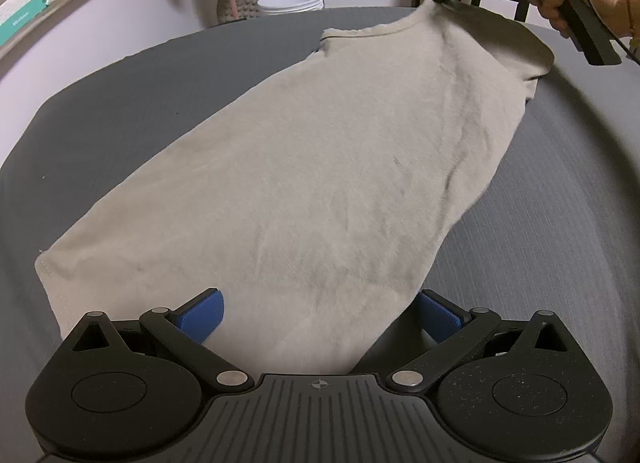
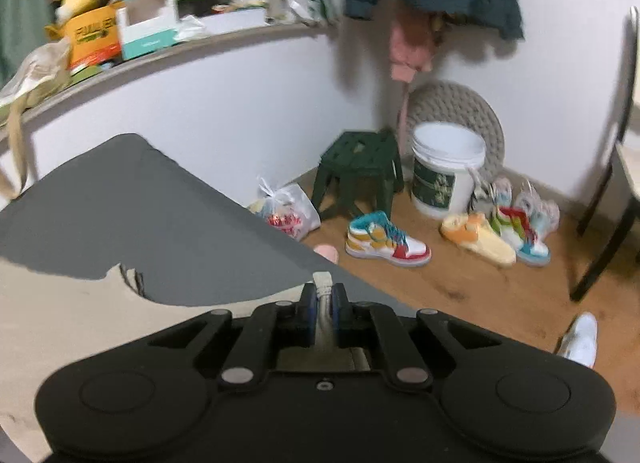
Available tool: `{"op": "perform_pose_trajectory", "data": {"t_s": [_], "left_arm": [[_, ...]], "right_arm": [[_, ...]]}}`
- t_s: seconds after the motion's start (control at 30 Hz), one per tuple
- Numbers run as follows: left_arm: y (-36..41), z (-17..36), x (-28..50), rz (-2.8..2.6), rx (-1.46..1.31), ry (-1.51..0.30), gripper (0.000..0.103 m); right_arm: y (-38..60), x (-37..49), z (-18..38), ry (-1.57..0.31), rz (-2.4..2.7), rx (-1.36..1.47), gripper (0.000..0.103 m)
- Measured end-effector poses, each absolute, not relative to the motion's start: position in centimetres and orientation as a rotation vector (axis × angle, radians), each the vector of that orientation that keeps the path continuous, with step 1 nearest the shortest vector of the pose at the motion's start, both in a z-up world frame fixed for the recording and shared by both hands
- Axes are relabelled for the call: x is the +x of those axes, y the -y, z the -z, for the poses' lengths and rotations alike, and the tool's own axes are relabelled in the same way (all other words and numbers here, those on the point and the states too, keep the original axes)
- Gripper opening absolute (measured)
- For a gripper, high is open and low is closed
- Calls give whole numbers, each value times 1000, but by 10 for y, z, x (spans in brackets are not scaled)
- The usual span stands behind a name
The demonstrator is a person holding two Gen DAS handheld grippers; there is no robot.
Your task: Fold clothes
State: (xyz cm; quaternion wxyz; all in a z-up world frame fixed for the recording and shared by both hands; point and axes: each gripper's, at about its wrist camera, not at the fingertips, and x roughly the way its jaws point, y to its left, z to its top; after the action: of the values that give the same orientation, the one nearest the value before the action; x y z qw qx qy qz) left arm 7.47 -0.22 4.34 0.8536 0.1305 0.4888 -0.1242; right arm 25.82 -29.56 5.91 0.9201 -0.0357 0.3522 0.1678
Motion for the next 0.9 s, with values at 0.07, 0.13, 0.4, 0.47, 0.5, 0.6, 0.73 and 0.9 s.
{"op": "perform_pose_trajectory", "data": {"t_s": [0.07,0.13,0.4,0.47,0.5,0.6,0.73,0.9], "left_arm": [[2,-43,75,263,275,-1028,102],[2,-43,75,263,274,-1027,102],[-1,-46,71,261,272,-1030,102],[-2,-46,70,260,272,-1029,102],[-2,-46,69,259,270,-1029,102],[-2,-46,69,257,269,-1031,102],[-3,-46,68,269,273,-1033,102],[-7,-46,67,298,282,-1048,102]], "right_arm": [[292,260,-51,-755,-317,-100,11],[293,258,-54,-751,-293,-88,17],[365,207,-91,-757,-325,172,48],[381,184,-88,-797,-366,235,48],[383,174,-85,-807,-371,226,48],[382,154,-74,-838,-366,174,48],[376,154,-62,-876,-377,169,8],[385,160,-69,-873,-312,171,4]]}}
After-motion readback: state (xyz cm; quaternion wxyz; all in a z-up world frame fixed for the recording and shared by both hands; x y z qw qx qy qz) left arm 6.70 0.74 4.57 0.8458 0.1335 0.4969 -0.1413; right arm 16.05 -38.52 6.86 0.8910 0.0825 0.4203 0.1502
